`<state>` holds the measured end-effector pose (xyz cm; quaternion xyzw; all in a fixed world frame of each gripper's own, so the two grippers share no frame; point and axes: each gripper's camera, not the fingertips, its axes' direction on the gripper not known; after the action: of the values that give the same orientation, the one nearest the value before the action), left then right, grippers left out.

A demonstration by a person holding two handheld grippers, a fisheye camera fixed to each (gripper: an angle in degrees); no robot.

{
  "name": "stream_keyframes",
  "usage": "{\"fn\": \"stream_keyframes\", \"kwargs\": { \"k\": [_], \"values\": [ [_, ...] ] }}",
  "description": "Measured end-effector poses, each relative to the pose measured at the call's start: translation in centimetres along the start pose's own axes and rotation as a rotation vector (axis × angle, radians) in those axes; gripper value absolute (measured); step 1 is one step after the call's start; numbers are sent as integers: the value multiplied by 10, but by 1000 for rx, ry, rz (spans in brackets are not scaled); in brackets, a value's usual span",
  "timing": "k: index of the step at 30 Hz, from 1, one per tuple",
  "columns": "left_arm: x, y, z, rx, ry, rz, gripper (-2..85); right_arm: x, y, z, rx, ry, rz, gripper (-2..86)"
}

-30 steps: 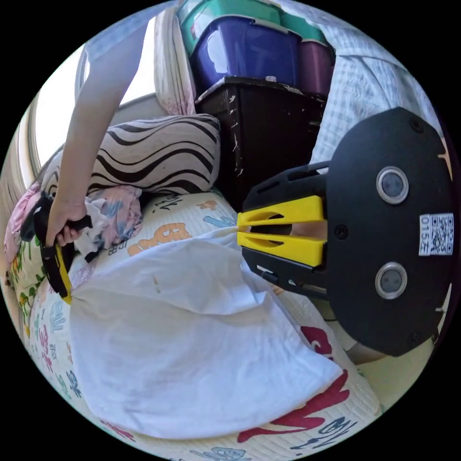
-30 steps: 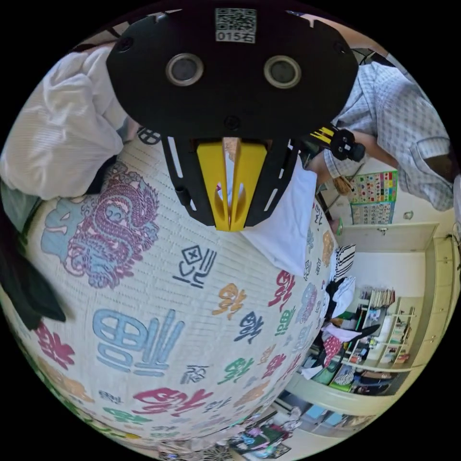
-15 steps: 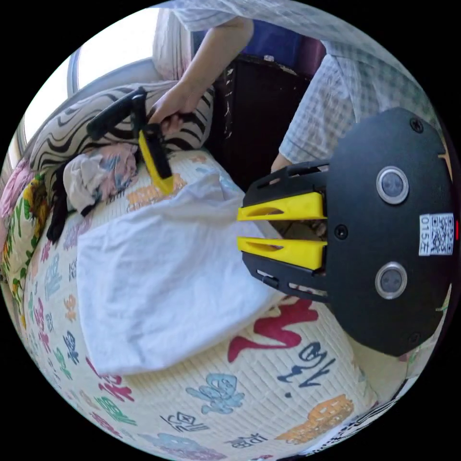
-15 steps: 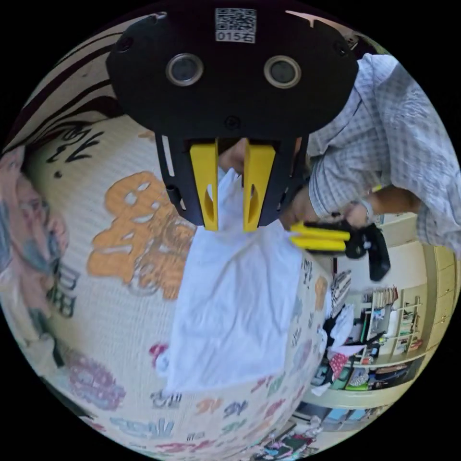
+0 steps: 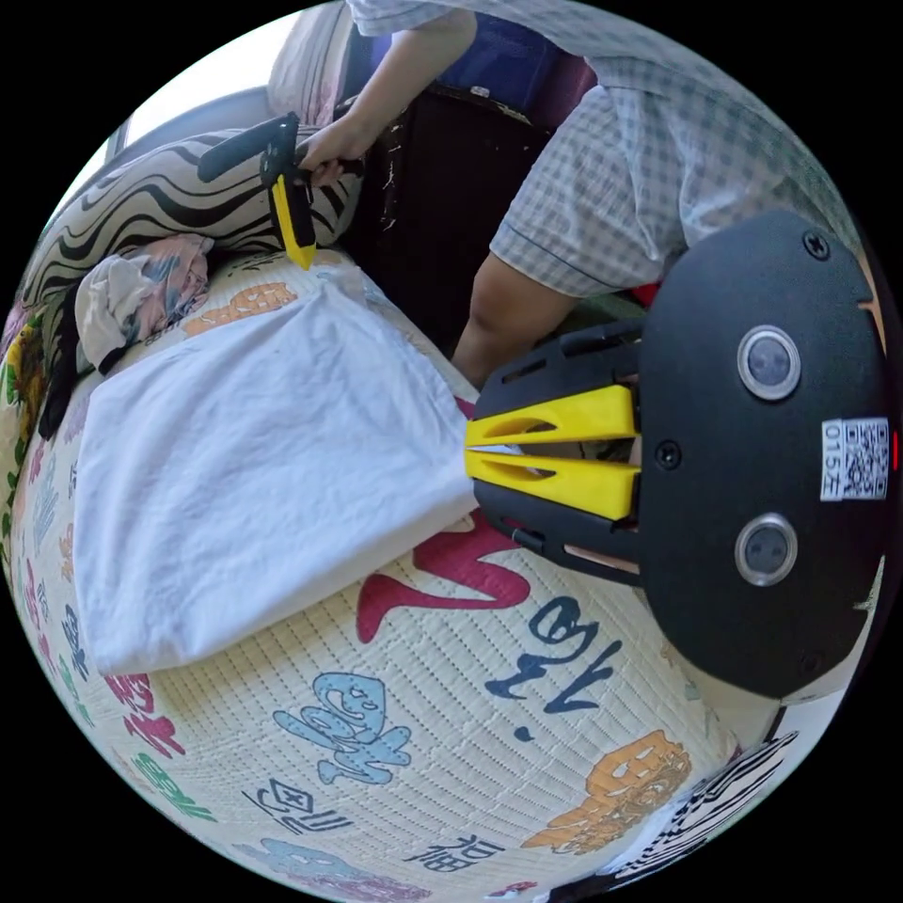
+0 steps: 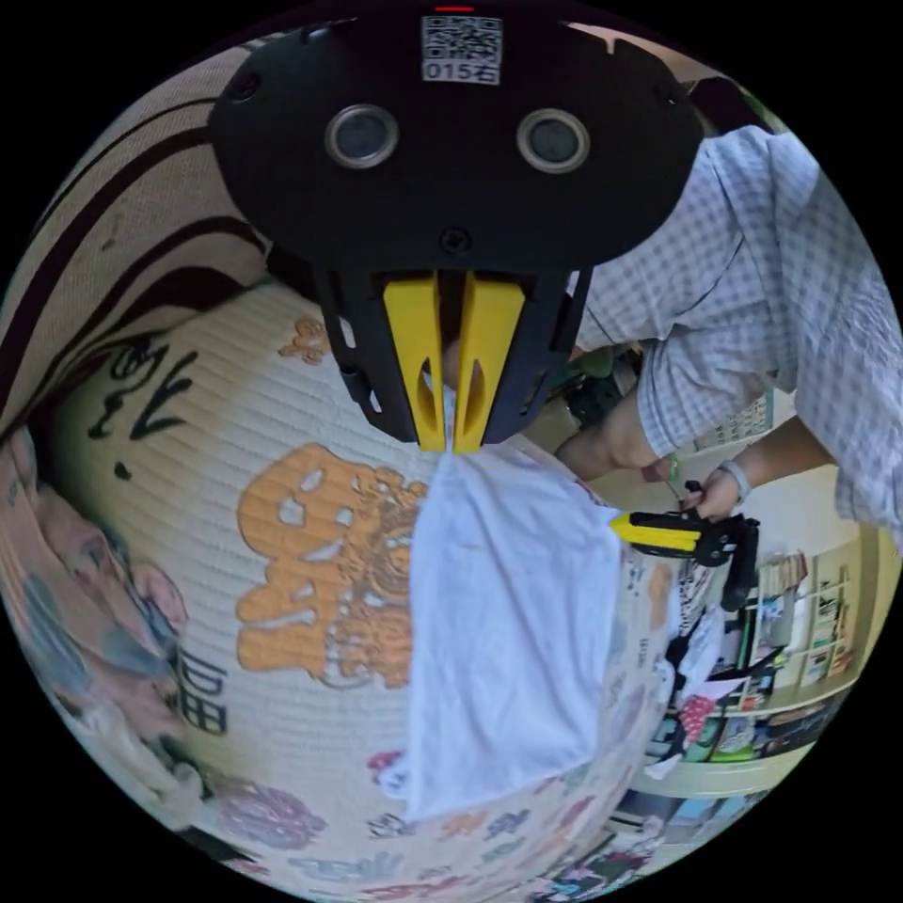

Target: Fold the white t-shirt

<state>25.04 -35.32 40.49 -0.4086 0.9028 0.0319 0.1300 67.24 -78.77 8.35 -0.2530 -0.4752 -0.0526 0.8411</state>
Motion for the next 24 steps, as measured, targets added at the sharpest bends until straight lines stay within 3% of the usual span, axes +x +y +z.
{"fn": "stream_keyframes", "kwargs": {
  "k": [2,5,7,8,10,13,15,18,24],
  "values": [
    [-3,-5,-7,40,12,18,-6,-6,-6,2,0,-10,-67,1],
    [-17,-21,-5,-29,-25,27,-4,-9,-14,40,-234,58,-164,-3],
    [-30,-29,-9,-52,-31,50,-2,3,-4,59,-334,-8,-177,0],
    [-40,-33,-23,3,-16,61,0,7,-2,56,-314,-65,-173,1],
    [-62,-39,-52,130,30,61,11,29,1,19,-93,-255,-170,13],
    [-118,-54,-88,310,130,-45,62,71,-8,-32,232,-301,-117,91],
    [-175,-68,-101,431,326,-201,85,99,-23,-47,327,-356,-104,117],
    [-228,-89,-100,514,503,-255,109,137,-56,-50,328,-431,-93,151],
    [-257,-152,-70,416,696,-135,107,168,-105,-31,307,-601,-133,113]
  ]
}}
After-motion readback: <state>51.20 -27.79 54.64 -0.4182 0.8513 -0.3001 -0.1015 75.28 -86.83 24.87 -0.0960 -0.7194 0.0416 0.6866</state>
